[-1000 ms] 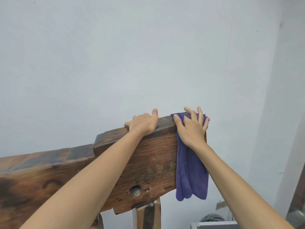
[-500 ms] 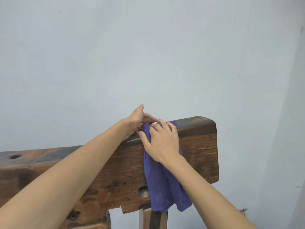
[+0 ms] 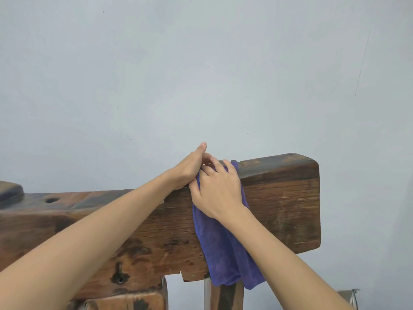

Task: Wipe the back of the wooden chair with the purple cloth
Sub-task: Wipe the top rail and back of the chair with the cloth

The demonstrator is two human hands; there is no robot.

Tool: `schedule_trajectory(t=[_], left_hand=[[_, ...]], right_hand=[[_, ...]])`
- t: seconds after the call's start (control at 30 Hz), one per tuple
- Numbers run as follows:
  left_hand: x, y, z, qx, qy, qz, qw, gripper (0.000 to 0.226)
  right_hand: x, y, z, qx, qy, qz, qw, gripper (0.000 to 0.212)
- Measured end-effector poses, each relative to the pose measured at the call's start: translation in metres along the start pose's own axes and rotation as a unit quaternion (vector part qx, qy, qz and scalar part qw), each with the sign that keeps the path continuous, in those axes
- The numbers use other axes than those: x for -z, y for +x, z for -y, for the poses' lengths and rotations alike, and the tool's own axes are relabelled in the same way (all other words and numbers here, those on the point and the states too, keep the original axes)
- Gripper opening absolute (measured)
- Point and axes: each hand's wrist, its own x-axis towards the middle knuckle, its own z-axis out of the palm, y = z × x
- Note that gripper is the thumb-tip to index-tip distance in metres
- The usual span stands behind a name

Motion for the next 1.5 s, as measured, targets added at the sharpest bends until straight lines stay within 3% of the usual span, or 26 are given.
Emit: schedule_trajectory(t=[0.1, 0.23, 0.37, 0.53, 0.73, 0.83, 1.1, 1.23, 1.4, 1.5], left_hand=[[0.009, -0.009, 0.004, -0.035, 0.083, -0.005, 0.996, 0.051], [0.022, -0.030, 0.007, -0.055, 0.179, -0.005, 0.982, 0.049], [0.039, -0.044, 0.017, -0.045, 0.207, -0.002, 0.977, 0.040], [0.074, -0.075, 0.051, -0.056, 0.209, -0.014, 0.976, 0.044], [0.112, -0.109, 0.080, -0.053, 0.375, -0.014, 0.925, 0.044], [0.132, -0.125, 0.085, -0.068, 0.418, -0.001, 0.906, 0.051], [0.211, -0.181, 0.104, -0.064, 0.432, 0.052, 0.898, 0.049], [0.262, -0.200, 0.112, -0.029, 0.496, 0.090, 0.863, 0.048], [0.352, -0.240, 0.123, -0.029, 0.617, 0.007, 0.787, 0.046], [0.401, -0.264, 0.130, 0.007, 0.648, -0.044, 0.760, 0.049]], right_hand=[[-0.002, 0.000, 0.013, 0.004, -0.013, 0.016, 1.000, 0.057], [-0.003, -0.001, 0.029, 0.011, -0.024, 0.029, 0.999, 0.059], [-0.005, -0.001, 0.051, 0.026, -0.019, 0.031, 0.999, 0.061], [-0.005, 0.004, 0.086, 0.075, -0.026, 0.088, 0.993, 0.074], [-0.014, 0.007, 0.142, 0.087, -0.085, 0.188, 0.974, 0.070], [-0.021, 0.013, 0.156, 0.085, -0.056, 0.213, 0.972, 0.072], [-0.026, 0.029, 0.192, 0.043, 0.037, 0.258, 0.964, 0.066], [-0.033, 0.039, 0.215, 0.028, 0.060, 0.286, 0.956, 0.055], [-0.038, 0.055, 0.261, 0.015, 0.063, 0.305, 0.950, 0.058], [-0.039, 0.065, 0.291, 0.024, 0.076, 0.326, 0.942, 0.047]])
